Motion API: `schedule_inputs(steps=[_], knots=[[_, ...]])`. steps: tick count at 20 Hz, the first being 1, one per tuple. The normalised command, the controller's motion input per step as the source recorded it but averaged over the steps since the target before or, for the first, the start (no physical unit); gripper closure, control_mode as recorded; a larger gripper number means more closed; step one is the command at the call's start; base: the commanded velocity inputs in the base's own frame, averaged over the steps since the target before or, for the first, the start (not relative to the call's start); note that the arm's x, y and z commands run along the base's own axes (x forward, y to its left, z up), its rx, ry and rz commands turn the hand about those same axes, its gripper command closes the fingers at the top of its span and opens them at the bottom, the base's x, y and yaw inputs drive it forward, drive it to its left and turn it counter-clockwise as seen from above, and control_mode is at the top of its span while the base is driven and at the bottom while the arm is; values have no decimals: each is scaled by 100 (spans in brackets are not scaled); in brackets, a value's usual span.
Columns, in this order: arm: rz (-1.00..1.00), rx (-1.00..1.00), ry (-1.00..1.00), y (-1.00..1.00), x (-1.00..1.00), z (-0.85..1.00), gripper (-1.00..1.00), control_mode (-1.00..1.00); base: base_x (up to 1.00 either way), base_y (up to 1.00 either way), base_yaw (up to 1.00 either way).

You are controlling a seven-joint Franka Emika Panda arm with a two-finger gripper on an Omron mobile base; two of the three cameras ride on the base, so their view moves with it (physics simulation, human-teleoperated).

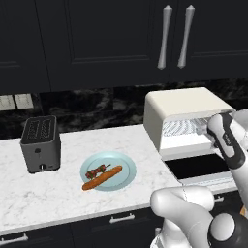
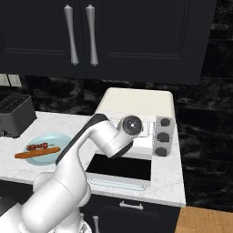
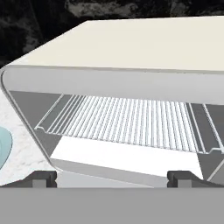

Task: Pick up the kebab skewer and baguette bread, and place them inside the toaster oven. Close the toaster oven door and start by setting the timer.

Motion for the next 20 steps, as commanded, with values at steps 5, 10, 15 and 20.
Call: schedule_inputs(steps=[5, 10, 15, 20], knots=[[0, -4, -12, -20, 16, -38, -100, -100, 0, 0, 0], [0, -1, -4, -24, 26, 0, -100, -100, 0, 0, 0], [-1, 0, 0, -4, 52, 0, -100, -100, 0, 0, 0], [0, 0, 0, -4, 30, -2, -100, -100, 0, 0, 0]])
